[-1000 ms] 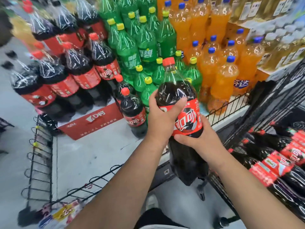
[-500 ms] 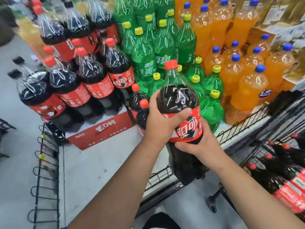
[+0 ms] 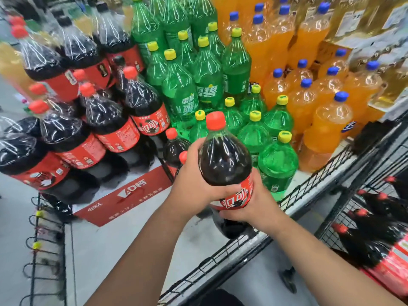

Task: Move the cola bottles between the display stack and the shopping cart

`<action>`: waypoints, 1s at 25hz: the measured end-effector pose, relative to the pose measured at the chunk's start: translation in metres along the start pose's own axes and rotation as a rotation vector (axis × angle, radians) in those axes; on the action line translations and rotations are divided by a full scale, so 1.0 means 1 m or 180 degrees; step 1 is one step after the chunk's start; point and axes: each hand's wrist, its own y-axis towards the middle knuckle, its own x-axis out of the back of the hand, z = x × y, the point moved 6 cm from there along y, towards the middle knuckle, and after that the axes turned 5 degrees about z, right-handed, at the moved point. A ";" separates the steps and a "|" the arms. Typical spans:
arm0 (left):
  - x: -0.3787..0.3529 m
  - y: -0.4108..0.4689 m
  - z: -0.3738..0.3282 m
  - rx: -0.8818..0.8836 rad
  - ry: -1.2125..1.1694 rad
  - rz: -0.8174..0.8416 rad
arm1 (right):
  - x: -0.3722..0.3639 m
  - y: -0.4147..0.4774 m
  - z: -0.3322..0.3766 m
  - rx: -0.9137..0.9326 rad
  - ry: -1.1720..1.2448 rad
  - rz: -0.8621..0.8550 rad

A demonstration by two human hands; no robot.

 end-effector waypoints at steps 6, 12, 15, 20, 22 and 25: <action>-0.006 -0.014 0.021 0.0028 0.0299 0.0139 | -0.010 0.005 -0.025 -0.0011 -0.0345 0.0023; -0.020 -0.027 0.054 0.0119 0.0295 -0.0048 | -0.022 0.003 -0.052 -0.0211 -0.0439 0.0132; -0.025 -0.034 0.070 0.0252 0.0369 -0.0124 | -0.026 0.004 -0.061 -0.0305 -0.0493 0.0260; -0.036 -0.040 0.087 0.0361 0.0526 -0.0268 | -0.031 0.002 -0.073 -0.0469 -0.0690 0.0346; -0.038 -0.041 0.093 0.0368 0.0476 -0.0299 | -0.031 0.002 -0.076 -0.0474 -0.0768 0.0379; -0.042 -0.041 0.099 0.0396 0.0475 -0.0308 | -0.029 0.001 -0.078 -0.0579 -0.0939 0.0424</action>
